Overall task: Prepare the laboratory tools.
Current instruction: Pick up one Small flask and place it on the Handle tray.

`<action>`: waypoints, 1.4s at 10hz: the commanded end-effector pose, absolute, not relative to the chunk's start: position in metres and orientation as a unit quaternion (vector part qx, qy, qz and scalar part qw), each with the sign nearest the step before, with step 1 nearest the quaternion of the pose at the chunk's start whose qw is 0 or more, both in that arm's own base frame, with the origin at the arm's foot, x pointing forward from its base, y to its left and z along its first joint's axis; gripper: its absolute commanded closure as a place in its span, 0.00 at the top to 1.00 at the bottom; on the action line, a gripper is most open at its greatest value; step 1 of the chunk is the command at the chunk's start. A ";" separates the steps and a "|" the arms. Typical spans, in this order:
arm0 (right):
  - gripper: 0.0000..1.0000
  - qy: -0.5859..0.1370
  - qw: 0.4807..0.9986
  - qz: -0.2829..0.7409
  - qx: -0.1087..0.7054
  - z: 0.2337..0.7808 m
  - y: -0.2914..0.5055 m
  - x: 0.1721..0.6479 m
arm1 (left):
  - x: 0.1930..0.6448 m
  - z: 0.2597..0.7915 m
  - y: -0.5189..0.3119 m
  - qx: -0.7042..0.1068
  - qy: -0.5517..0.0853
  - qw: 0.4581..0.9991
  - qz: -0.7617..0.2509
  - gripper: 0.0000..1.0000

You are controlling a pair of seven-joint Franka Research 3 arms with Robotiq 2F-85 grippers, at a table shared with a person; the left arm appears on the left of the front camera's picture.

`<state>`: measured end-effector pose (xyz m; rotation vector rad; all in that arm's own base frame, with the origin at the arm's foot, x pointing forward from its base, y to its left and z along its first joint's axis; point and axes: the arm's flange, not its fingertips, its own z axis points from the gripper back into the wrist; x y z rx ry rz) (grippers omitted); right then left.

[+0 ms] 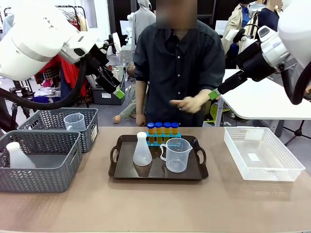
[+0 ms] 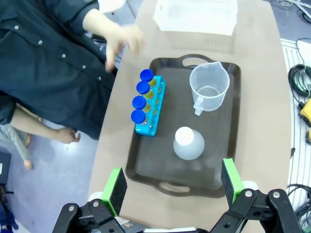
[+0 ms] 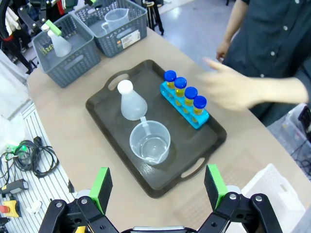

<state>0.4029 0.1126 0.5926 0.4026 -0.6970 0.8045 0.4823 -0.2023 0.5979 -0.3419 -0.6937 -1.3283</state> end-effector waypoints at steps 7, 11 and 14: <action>1.00 -0.331 0.841 0.381 0.195 0.594 0.113 0.403 | 0.483 0.599 -0.204 -0.155 -0.314 0.718 -0.601 1.00; 1.00 -0.331 0.841 0.381 0.195 0.594 0.113 0.403 | 0.483 0.599 -0.204 -0.155 -0.314 0.718 -0.601 1.00; 1.00 -0.331 0.841 0.381 0.195 0.594 0.113 0.403 | 0.483 0.599 -0.204 -0.155 -0.314 0.718 -0.601 1.00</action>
